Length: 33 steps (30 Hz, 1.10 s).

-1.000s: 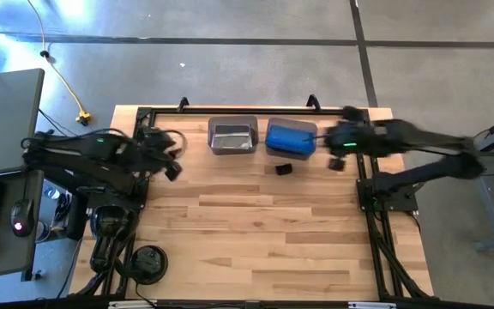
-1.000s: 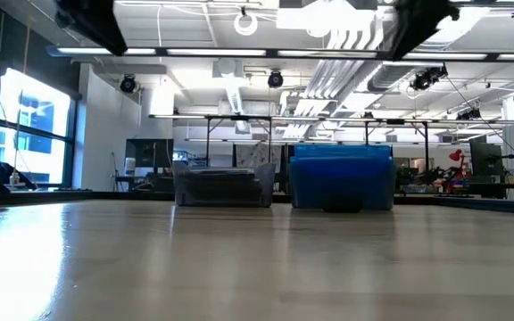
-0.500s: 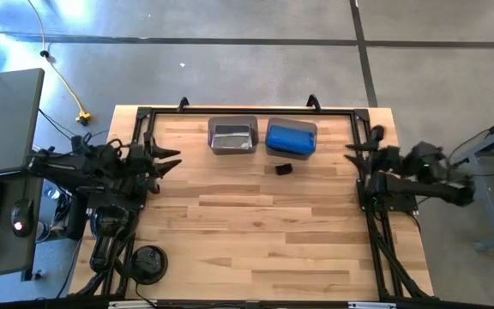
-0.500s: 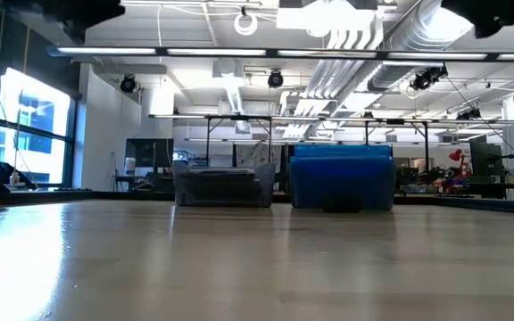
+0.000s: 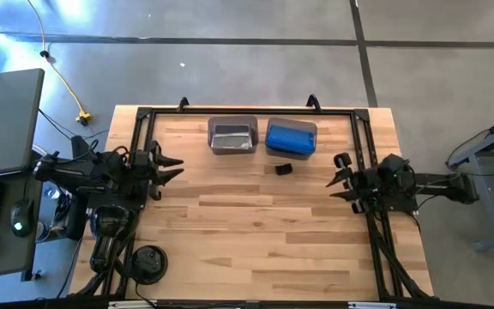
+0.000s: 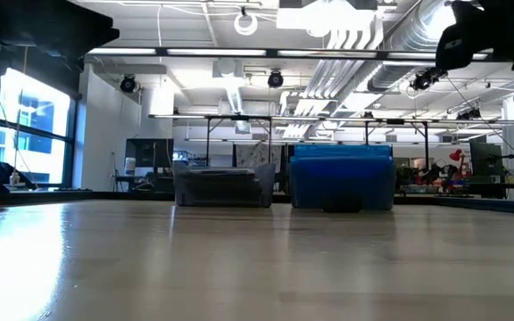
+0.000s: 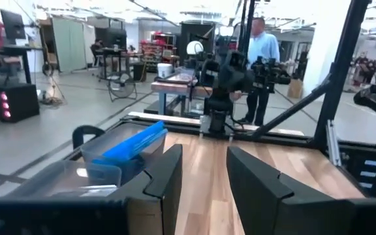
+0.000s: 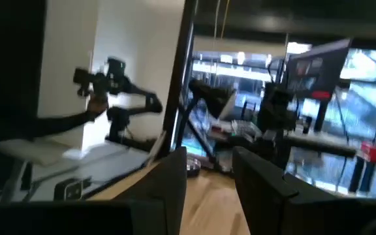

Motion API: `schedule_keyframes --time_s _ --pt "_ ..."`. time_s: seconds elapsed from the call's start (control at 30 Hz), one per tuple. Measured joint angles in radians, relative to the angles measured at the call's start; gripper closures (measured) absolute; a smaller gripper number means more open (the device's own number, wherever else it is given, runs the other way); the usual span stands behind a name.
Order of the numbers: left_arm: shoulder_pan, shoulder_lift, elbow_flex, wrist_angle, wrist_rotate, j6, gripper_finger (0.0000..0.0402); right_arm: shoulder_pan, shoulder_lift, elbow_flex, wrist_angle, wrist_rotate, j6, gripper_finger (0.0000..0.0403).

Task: Pick & place jewel cases by type
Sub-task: Return to Home Position

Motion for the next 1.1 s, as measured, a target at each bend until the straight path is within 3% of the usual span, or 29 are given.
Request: schedule_keyframes --time_s 0.07,0.4,0.63,0.83,1.1 --pt "0.000 -0.001 -0.002 -0.004 0.000 0.021 0.0283 -0.004 -0.006 -0.029 0.063 -0.001 0.001 0.0284" --pt "0.000 0.000 -0.003 -0.089 0.101 0.041 0.0283 -0.017 -0.007 -0.006 -0.057 -0.003 -0.013 0.0284" --pt "0.000 -0.001 -0.003 -0.090 0.031 0.130 0.0283 -0.017 -0.007 -0.006 -0.074 -0.003 0.012 0.0284" --pt "0.000 -0.001 -0.003 -0.105 0.102 0.204 0.0283 -0.017 -0.007 -0.006 -0.074 -0.003 0.012 0.0284" --pt "0.000 -0.001 -0.003 -0.082 0.153 0.162 0.0283 -0.017 -0.007 -0.006 -0.075 -0.003 0.013 0.0284"
